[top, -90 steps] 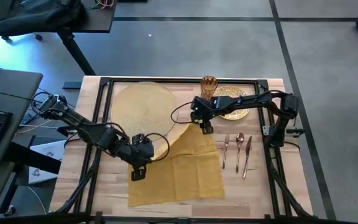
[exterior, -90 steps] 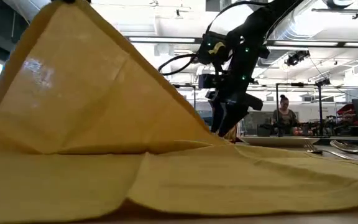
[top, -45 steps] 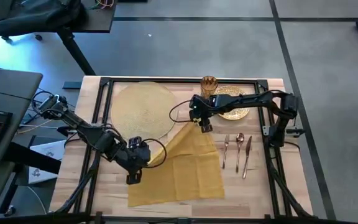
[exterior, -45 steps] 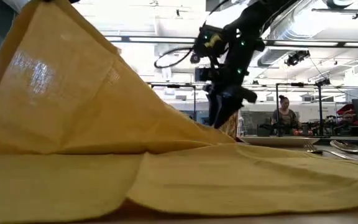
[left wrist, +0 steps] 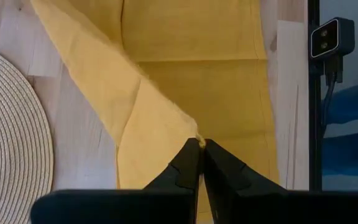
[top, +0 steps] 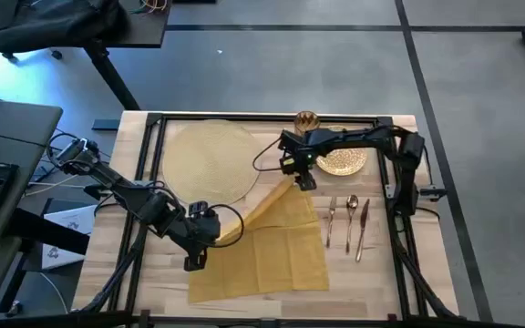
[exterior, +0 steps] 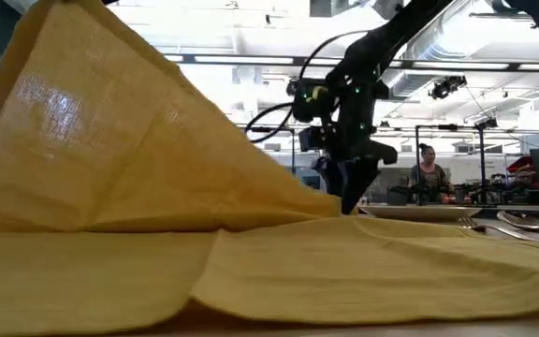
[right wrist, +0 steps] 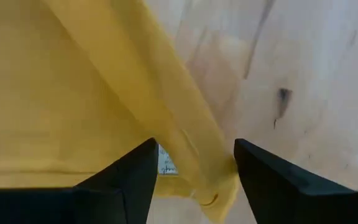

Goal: Set table place
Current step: Fold the yellow table napkin

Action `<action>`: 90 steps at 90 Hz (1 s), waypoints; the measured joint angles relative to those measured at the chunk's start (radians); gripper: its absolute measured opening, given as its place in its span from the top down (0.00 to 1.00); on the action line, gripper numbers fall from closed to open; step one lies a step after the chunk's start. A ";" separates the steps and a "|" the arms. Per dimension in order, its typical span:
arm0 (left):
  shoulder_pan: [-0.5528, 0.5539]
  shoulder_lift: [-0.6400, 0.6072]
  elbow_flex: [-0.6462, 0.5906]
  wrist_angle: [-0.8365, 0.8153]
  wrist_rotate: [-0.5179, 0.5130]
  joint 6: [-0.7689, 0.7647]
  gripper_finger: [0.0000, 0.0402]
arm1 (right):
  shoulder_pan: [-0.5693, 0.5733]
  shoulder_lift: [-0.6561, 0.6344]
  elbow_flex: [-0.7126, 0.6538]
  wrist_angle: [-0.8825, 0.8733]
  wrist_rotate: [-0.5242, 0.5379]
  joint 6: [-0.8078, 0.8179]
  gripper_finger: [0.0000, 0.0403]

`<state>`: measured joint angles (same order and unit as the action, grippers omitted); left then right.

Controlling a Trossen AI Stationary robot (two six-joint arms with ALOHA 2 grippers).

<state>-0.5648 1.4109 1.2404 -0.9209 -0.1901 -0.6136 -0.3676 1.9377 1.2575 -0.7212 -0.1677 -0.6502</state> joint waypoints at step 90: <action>0.229 -0.120 0.000 -0.626 -0.871 -0.309 1.00 | 0.043 -0.417 -0.029 -0.286 0.511 0.480 1.00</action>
<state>-0.3360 1.2911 1.2404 -1.5470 -1.0614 -0.9228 -0.3247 1.5210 1.2282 -1.0075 0.3433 -0.1700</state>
